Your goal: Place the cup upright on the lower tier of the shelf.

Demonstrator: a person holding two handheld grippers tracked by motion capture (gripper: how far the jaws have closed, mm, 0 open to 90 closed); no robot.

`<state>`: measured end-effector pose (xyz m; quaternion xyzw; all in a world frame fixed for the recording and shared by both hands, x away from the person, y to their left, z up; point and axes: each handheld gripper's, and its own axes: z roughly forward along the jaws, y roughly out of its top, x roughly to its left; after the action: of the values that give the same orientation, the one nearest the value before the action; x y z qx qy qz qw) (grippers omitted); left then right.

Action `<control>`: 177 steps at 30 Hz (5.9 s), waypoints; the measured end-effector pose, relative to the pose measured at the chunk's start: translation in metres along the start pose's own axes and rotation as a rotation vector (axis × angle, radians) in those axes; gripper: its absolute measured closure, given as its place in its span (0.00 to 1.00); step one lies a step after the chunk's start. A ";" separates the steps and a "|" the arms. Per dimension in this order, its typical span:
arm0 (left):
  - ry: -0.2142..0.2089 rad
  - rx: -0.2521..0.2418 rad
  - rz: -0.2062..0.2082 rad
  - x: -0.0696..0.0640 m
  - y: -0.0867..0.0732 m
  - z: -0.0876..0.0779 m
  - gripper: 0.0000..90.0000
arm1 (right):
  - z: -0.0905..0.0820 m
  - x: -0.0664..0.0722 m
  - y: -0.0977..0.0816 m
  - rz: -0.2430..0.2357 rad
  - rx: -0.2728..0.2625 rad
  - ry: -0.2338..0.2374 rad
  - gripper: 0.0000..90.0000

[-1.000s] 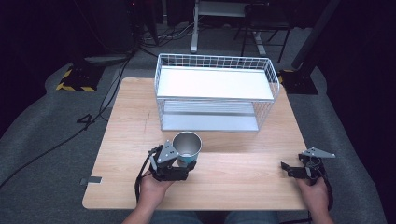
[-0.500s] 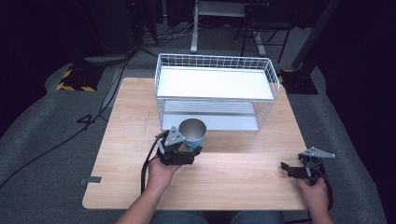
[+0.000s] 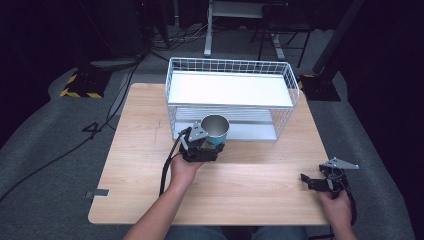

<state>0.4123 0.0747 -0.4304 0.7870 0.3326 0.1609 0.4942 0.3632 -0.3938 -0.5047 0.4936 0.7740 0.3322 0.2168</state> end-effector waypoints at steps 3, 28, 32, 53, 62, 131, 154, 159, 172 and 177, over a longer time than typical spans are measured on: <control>0.004 -0.018 -0.020 0.005 0.000 0.011 0.26 | 0.000 0.000 0.000 -0.004 -0.003 0.003 0.11; 0.116 -0.006 -0.070 0.027 0.010 0.086 0.26 | -0.001 0.001 0.000 -0.017 -0.005 0.027 0.14; 0.129 -0.002 -0.079 0.030 0.009 0.096 0.26 | -0.001 0.001 0.000 -0.022 -0.007 0.029 0.14; 0.155 0.072 -0.086 0.033 0.013 0.131 0.26 | 0.000 0.001 0.000 -0.021 -0.009 0.032 0.14; 0.186 0.059 -0.072 0.034 0.009 0.134 0.26 | 0.000 0.001 0.000 -0.021 -0.009 0.032 0.14; 0.123 -0.046 -0.115 0.009 -0.008 -0.034 0.06 | 0.001 0.002 0.001 -0.025 -0.009 0.029 0.15; 0.093 -0.008 -0.032 -0.015 -0.047 -0.113 0.06 | 0.001 0.002 0.001 -0.028 -0.010 0.032 0.16; 0.084 0.010 -0.020 -0.016 -0.063 -0.126 0.06 | 0.001 0.002 0.002 -0.028 -0.011 0.034 0.16; 0.063 0.119 -0.072 0.004 -0.113 -0.143 0.09 | 0.001 0.002 0.002 -0.028 -0.011 0.034 0.16; 0.085 0.194 -0.069 0.009 -0.130 -0.136 0.10 | 0.001 0.002 0.002 -0.028 -0.011 0.034 0.16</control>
<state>0.2926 0.2097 -0.4840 0.8116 0.3941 0.1442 0.4064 0.3645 -0.3912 -0.5044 0.4758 0.7825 0.3419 0.2109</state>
